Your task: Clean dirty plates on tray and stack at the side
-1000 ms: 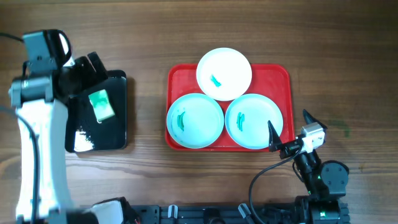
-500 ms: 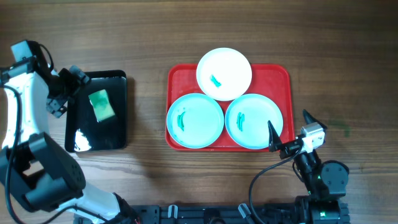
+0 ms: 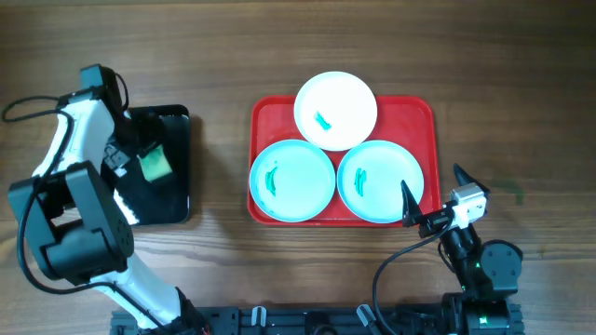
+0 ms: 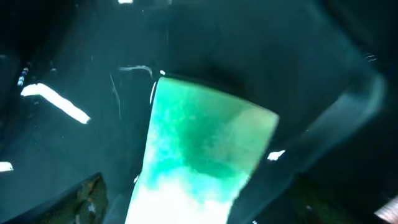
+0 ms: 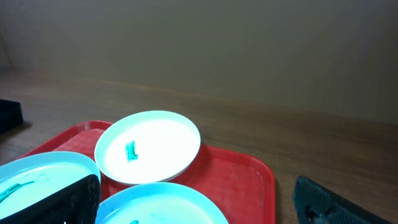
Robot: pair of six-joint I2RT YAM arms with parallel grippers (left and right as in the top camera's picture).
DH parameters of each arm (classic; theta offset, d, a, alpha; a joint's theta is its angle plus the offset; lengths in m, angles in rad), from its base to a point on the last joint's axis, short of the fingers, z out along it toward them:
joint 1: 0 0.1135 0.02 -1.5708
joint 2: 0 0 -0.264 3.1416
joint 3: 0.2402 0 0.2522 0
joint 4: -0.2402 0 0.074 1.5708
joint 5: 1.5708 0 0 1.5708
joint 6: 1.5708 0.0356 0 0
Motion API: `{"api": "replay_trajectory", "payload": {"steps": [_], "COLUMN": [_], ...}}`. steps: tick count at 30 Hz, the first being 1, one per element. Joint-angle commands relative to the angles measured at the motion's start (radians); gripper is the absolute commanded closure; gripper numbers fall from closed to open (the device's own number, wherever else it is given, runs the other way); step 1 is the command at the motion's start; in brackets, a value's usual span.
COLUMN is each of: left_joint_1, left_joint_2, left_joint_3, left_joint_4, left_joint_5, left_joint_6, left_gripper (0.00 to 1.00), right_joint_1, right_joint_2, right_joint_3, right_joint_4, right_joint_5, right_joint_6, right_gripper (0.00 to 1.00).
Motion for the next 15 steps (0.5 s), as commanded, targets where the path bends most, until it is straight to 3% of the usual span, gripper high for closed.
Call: {"api": "replay_trajectory", "payload": {"steps": [1, 3, 5, 6, 8, 9, 12, 13, 14, 15], "left_joint_1": [0.002, 0.002, 0.002, 0.002, 0.002, 0.002, 0.002, 0.002, 0.002, 0.002], "left_joint_2": [0.014, 0.015, 0.015, 0.015, 0.015, 0.016, 0.016, 0.016, 0.016, 0.016], "left_joint_3": [-0.063, -0.113, -0.14, -0.141, -0.141, -0.141, -0.141, -0.141, -0.141, -0.141], "left_joint_4": [0.05, 0.117, 0.134, 0.134, 0.139, 0.143, 0.166, 0.179, 0.195, 0.216], "left_joint_5": [-0.018, -0.02, -0.017, -0.017, -0.017, -0.017, -0.018, -0.017, -0.017, -0.017], "left_joint_6": [0.009, 0.009, 0.009, 0.01, 0.009, 0.009, 0.009, 0.009, 0.009, 0.009], "left_gripper": [0.15, 0.14, 0.21, 0.31, 0.66, 0.95, 0.96, 0.91, 0.72, 0.0], "right_joint_1": [-0.003, -0.003, -0.003, -0.003, -0.003, -0.003, -0.003, -0.003, -0.003, -0.003], "right_joint_2": [-0.002, -0.002, -0.002, -0.002, -0.002, -0.002, -0.002, -0.002, -0.002, -0.002], "right_joint_3": [-0.002, -0.002, -0.002, -0.002, -0.002, -0.002, -0.002, -0.002, -0.002, -0.002], "right_joint_4": [0.002, 0.002, 0.002, 0.002, 0.002, 0.002, 0.002, 0.002, 0.002, 0.002], "right_joint_5": [0.005, 0.005, 0.005, 0.005, 0.005, 0.005, 0.005, 0.005, 0.005, 0.005], "right_joint_6": [0.004, 0.005, 0.004, 0.005, 0.005, 0.005, 0.005, 0.005, 0.004, 0.005], "right_gripper": [0.01, 0.0, 0.0, 0.0, 0.0, 0.0, 0.0, 0.0, 0.0, 0.0]}}
